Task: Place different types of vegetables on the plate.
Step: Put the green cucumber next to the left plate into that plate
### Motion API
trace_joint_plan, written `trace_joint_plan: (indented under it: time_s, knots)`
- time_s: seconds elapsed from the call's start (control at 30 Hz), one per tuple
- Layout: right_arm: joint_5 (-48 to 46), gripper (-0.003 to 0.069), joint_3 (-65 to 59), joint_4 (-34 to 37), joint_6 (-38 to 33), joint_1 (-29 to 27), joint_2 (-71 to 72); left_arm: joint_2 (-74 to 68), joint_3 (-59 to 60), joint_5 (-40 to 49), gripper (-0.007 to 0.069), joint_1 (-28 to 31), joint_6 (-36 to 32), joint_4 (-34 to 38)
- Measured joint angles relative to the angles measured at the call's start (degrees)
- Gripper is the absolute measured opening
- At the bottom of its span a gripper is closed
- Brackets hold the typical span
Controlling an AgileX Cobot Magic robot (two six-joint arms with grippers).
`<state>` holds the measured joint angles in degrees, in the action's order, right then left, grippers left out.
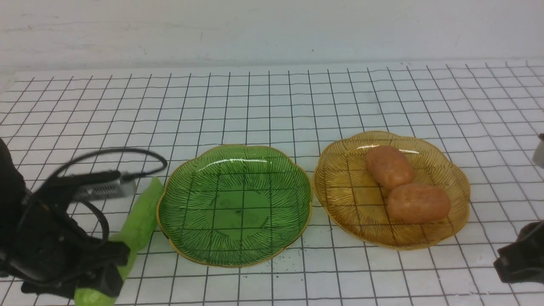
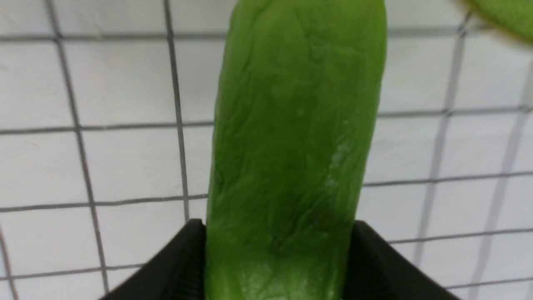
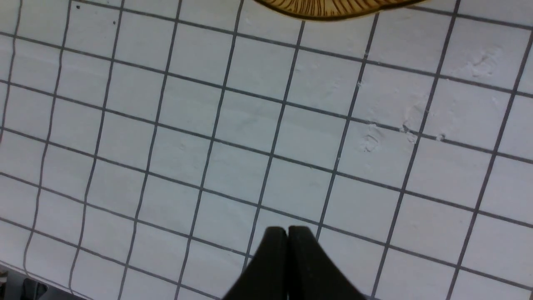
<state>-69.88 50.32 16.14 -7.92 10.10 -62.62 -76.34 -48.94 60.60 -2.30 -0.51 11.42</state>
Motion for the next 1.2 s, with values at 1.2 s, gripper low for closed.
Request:
trace_joint_plan:
  time_s: [1.2]
  knots:
    - [3.3,-0.0014,0.0,-0.8,-0.1,0.0,0.0,-28.2,-34.4,-3.5,0.0590,-6.0,4.4,-2.3]
